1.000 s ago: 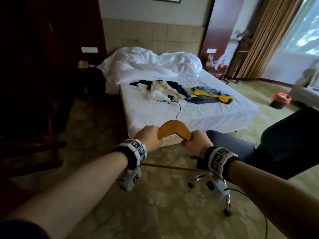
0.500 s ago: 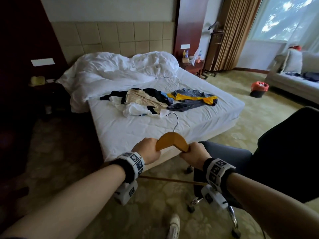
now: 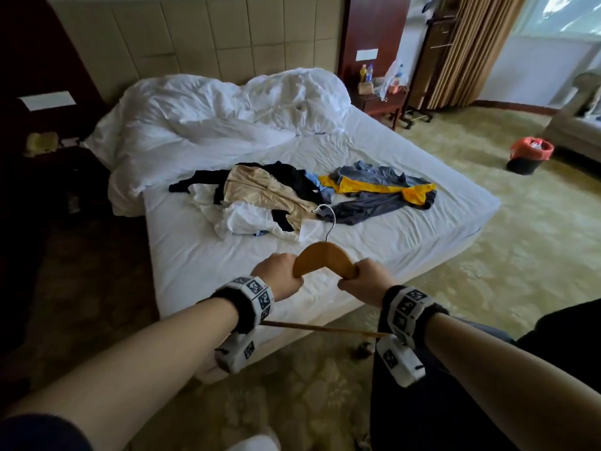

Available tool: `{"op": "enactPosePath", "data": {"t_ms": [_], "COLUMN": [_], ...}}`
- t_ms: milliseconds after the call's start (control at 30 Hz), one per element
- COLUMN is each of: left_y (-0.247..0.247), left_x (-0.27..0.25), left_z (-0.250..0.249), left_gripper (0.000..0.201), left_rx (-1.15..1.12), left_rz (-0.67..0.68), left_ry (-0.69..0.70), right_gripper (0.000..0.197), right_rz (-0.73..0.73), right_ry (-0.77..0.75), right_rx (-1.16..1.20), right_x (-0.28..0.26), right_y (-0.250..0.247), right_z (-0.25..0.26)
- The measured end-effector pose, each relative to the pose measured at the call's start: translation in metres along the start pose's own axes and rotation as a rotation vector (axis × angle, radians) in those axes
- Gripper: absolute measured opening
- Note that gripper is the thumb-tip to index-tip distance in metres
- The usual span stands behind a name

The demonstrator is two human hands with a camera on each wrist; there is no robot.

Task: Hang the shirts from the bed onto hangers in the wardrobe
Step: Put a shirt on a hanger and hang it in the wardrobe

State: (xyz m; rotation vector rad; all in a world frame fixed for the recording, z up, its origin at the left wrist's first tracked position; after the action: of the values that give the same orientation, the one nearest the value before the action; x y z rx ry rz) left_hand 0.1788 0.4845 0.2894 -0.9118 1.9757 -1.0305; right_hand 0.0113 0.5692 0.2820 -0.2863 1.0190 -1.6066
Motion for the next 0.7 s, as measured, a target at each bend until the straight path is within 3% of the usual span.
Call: {"op": "enactPosePath", "data": {"t_ms": [167, 367, 533, 633, 700], "left_y": [-0.009, -0.023, -0.03, -0.025, -0.021], "left_x": [0.109, 0.25, 0.344, 0.388, 0.421], "left_z": [0.025, 0.049, 0.076, 0.093, 0.106], "left_gripper": [0.006, 0.009, 0.018, 0.028, 0.04], "left_rx": [0.017, 0.14, 0.2, 0.251, 0.196], "left_rz": [0.035, 0.06, 0.134, 0.183, 0.153], "left_ry": [-0.007, 0.095, 0.146, 0.188, 0.197], "right_gripper": [0.016, 0.029, 0.046, 0.054, 0.058], "right_rz": [0.132, 0.322, 0.479, 0.651, 0.672], "right_ry": [0.047, 0.035, 0.139, 0.255, 0.302], "right_rx": [0.131, 0.398, 0.672, 0.732, 0.75], "right_x": [0.114, 0.256, 0.353, 0.396, 0.436], "right_y": [0.002, -0.001, -0.002, 0.017, 0.032], "right_z": [0.006, 0.031, 0.061, 0.073, 0.075]}}
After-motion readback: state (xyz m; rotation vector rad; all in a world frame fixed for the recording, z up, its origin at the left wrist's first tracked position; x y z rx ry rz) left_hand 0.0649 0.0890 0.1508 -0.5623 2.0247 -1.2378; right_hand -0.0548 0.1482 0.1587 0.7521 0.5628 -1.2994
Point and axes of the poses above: each hand's wrist, its own x-axis towards the middle knuckle, its own y-axis out of the palm, z = x × y, the point moved 6 cm from there along x, towards the middle knuckle, and after that the axes turned 5 degrees about -y, right-handed, at the moved point
